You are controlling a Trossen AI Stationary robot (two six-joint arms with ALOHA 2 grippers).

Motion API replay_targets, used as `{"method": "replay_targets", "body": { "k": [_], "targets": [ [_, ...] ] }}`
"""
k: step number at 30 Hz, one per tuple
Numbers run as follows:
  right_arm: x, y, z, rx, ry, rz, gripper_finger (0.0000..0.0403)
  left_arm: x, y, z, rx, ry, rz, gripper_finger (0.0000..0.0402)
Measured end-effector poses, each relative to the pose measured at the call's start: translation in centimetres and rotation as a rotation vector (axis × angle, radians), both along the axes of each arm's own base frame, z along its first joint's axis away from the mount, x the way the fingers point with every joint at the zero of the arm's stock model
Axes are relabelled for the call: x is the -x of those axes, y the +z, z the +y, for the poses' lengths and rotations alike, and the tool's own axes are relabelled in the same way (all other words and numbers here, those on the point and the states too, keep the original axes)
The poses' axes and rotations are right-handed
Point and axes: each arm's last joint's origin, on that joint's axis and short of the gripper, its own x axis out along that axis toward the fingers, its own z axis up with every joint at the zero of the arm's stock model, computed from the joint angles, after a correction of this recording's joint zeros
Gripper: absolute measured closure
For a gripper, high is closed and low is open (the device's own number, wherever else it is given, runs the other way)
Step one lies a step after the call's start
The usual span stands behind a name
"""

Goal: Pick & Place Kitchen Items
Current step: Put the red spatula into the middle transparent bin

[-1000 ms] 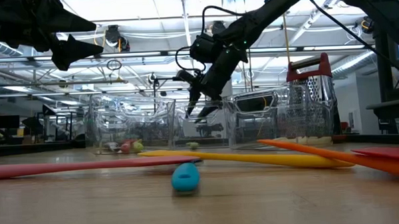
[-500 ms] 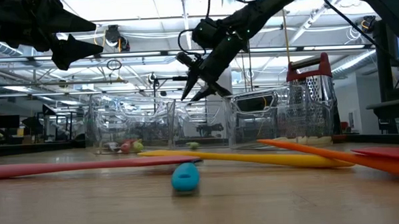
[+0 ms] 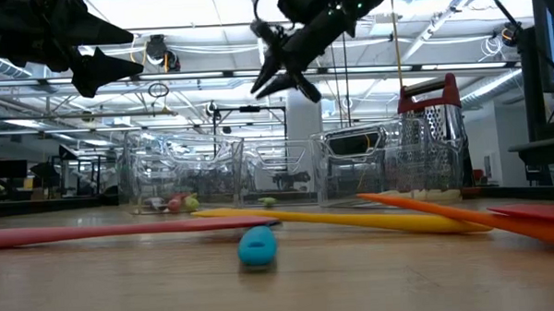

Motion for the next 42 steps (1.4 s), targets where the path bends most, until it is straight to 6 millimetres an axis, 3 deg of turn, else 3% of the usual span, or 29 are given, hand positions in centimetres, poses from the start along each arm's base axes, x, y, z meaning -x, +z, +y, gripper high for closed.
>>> {"method": "replay_targets", "body": {
  "k": [11, 20, 32, 42],
  "targets": [
    [2.4, 4.7, 5.2, 0.106, 0.177, -0.022, 0.0382, 0.0, 0.0, 0.0, 0.008, 0.000, -0.002, 0.0096],
    [5.2, 7.5, 11.2, 0.230, 0.368, 0.022, 0.0401, 0.0, 0.0, -0.1, 0.147, -0.011, -0.023, 0.0096],
    [8.9, 8.0, 18.8, 0.247, 0.667, 0.166, 0.0402, 0.0, 0.0, -0.1, 0.220, -0.026, -0.033, 0.0096],
    [11.6, 7.4, 22.6, 0.216, 0.810, 0.320, 0.0403, 0.0, 0.0, -0.1, 0.231, -0.026, -0.034, 0.0096]
  ]
}}
